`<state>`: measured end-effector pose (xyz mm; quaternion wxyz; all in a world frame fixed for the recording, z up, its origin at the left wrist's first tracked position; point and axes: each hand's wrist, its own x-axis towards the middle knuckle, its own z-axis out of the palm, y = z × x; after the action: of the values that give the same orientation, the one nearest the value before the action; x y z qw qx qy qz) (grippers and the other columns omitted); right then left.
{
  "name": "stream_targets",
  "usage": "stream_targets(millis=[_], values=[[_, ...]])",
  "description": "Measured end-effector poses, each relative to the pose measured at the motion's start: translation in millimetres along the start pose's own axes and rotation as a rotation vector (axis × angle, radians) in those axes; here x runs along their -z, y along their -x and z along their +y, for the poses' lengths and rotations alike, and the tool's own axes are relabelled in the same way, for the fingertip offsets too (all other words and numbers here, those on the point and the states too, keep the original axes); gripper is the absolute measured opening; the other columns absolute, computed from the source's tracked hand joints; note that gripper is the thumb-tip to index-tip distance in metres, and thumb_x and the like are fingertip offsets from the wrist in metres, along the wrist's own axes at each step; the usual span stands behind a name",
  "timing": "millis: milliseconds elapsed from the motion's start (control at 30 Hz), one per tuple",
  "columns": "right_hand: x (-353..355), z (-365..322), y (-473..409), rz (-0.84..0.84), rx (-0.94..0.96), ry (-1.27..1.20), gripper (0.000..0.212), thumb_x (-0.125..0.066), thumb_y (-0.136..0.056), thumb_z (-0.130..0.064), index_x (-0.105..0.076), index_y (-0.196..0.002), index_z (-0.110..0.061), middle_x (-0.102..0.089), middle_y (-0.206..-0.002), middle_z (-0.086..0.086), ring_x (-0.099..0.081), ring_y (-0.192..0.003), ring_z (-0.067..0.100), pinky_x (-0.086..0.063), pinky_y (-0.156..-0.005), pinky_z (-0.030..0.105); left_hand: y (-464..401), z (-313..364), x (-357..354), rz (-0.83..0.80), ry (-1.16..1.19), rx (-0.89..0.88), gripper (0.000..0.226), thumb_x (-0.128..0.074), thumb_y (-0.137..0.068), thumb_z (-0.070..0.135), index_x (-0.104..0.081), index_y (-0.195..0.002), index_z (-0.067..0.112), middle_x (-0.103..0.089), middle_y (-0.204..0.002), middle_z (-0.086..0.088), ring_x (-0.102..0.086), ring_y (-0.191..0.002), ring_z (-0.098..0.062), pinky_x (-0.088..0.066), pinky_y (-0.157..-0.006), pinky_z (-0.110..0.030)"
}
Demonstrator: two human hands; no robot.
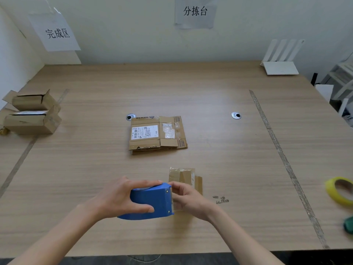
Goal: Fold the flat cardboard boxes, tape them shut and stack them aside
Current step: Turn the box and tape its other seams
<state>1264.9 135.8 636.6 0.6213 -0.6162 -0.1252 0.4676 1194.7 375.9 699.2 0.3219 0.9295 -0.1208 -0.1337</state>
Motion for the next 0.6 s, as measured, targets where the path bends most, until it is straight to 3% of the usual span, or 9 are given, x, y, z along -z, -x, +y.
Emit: stream_targets(millis=[100,167,333,467,600], values=[[-1,-2,-2,0.004,0.015,-0.011,0.033,-0.056,-0.105,-0.019,-0.061,-0.137,-0.028,-0.071,-0.122,0.002,-0.069,-0.093,0.003,-0.055,-0.069,0.018,0,1,0,0.006,-0.006,-0.013,0.068,-0.072,-0.075,0.067,-0.042,-0.136,0.066,-0.061,-0.106,0.044,-0.065,-0.082,0.004,-0.048,-0.065,-0.01],[-3,-2,-4,-0.004,0.035,0.028,0.031,-0.056,-0.105,-0.019,-0.065,-0.134,-0.028,-0.073,-0.111,-0.002,-0.065,-0.079,0.0,-0.049,-0.062,0.015,-1,2,-1,0.0,-0.002,-0.027,0.068,-0.071,-0.075,0.07,-0.042,-0.137,0.065,-0.061,-0.11,0.044,-0.065,-0.085,0.005,-0.049,-0.066,-0.011],[-2,3,-9,0.055,0.092,0.01,0.024,-0.062,-0.101,-0.013,-0.075,-0.121,-0.019,-0.078,-0.101,-0.007,-0.071,-0.084,0.004,-0.053,-0.066,0.017,-3,-1,-4,0.006,0.055,-0.03,0.068,-0.067,-0.073,0.077,-0.043,-0.136,0.065,-0.064,-0.113,0.038,-0.067,-0.087,0.002,-0.053,-0.066,-0.015],[-1,5,-11,0.108,0.129,0.033,0.022,-0.064,-0.099,-0.013,-0.077,-0.113,-0.023,-0.078,-0.101,-0.006,-0.071,-0.086,0.005,-0.053,-0.067,0.018,-7,-4,-6,0.01,0.065,-0.021,0.067,-0.071,-0.074,0.073,-0.044,-0.135,0.065,-0.066,-0.11,0.036,-0.067,-0.087,0.0,-0.053,-0.066,-0.016],[0,10,-13,0.131,0.114,0.097,0.017,-0.062,-0.101,-0.021,-0.075,-0.11,-0.027,-0.076,-0.108,0.004,-0.064,-0.087,0.017,-0.049,-0.073,0.036,-8,-5,-8,0.008,0.064,-0.02,0.068,-0.073,-0.074,0.069,-0.044,-0.136,0.065,-0.064,-0.114,0.037,-0.067,-0.091,0.0,-0.054,-0.069,-0.016]])
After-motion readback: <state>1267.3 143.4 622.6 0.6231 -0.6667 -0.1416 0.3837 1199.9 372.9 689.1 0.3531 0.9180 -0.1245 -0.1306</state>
